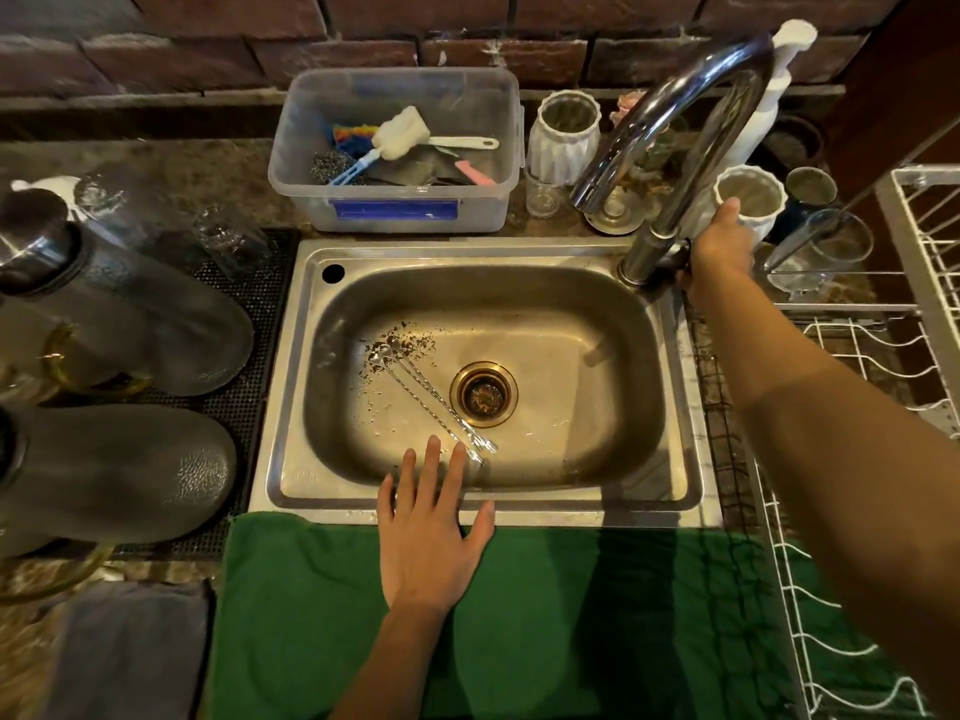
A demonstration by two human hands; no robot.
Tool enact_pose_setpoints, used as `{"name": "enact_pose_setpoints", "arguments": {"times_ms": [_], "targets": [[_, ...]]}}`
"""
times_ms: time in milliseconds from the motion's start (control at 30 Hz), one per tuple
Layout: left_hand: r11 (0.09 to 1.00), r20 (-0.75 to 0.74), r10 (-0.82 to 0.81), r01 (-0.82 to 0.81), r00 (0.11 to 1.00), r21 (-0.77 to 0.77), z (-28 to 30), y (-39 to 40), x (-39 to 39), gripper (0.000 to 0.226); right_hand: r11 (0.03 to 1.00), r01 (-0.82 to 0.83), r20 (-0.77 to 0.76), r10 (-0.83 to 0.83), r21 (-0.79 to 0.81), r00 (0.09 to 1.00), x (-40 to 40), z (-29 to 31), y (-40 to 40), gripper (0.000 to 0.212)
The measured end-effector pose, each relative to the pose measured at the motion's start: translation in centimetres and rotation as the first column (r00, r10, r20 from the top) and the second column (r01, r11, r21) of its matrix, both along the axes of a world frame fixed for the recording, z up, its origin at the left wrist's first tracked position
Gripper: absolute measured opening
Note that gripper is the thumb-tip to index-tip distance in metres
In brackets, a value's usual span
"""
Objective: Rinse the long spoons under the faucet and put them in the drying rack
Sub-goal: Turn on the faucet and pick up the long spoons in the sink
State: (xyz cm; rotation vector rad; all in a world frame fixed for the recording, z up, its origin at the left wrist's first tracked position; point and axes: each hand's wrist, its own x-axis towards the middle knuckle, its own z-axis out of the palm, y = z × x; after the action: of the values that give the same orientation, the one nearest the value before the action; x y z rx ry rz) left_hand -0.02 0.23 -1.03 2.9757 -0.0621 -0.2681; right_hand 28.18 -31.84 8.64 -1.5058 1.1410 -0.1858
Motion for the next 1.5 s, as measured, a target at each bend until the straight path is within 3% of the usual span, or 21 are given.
{"name": "enact_pose_setpoints", "arguments": {"times_ms": [367,1000,1500], "targets": [[1.0,0.01,0.0,0.0,1.0,-0.016,-0.1,-0.1,0.0,0.074,0.999,-0.039,-0.026,0.038,-0.033,0.999,-0.2,0.7,-0.1,0.051],[0.999,0.01,0.019,-0.019,1.0,-0.045,0.2,-0.1,-0.1,0.074,0.983,0.056,-0.011,-0.055,0.173,0.998,0.2,0.4,-1.2,0.047],[0.997,0.012,0.03,-0.03,0.999,-0.068,-0.1,-0.1,0.0,0.073,0.971,0.054,0.031,-0.063,0.234,0.998,-0.1,0.5,-1.0,0.052]]}}
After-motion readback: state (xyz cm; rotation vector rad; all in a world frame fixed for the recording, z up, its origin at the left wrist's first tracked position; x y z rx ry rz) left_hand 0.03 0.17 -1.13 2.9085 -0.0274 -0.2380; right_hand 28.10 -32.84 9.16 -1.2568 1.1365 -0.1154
